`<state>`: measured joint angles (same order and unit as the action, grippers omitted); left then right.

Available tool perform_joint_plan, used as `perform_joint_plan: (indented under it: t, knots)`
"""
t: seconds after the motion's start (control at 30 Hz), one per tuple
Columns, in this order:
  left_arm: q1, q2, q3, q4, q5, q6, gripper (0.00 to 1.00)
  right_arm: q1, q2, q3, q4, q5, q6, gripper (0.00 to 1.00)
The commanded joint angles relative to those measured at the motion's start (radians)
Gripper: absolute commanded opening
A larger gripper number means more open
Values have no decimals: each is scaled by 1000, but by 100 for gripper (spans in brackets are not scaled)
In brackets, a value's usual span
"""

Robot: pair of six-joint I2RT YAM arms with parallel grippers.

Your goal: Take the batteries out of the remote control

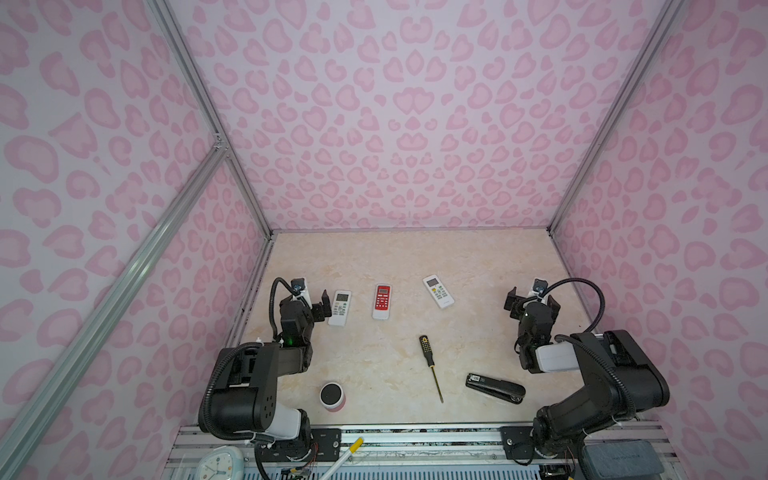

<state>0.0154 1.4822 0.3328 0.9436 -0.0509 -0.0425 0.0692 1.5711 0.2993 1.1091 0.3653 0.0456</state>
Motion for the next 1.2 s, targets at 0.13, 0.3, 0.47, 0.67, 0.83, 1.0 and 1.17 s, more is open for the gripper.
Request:
perform_joint_plan:
  t: [0.13, 0.3, 0.47, 0.67, 0.83, 1.0, 1.17]
  knots:
    - [1, -8, 2, 29, 3, 3, 97, 0, 2, 2, -3, 1, 4, 100]
    - [13, -8, 1, 29, 23, -3, 97, 1, 3, 3, -5, -2, 2, 100]
    - [15, -7, 3, 26, 25, -4, 97, 4, -35, -10, -8, -9, -5, 100]
    - [5, -121, 67, -163, 2, 2, 97, 52, -205, 64, -263, 44, -41, 100]
    - [2, -222, 208, -467, -63, -139, 100, 96, -303, 245, -668, 60, 101, 99]
    - [-63, -173, 414, -828, -48, -277, 90, 167, -275, 427, -984, -79, 218, 98]
    - [-261, -79, 513, -953, -122, -308, 89, 303, -220, 471, -1034, -138, 287, 98]
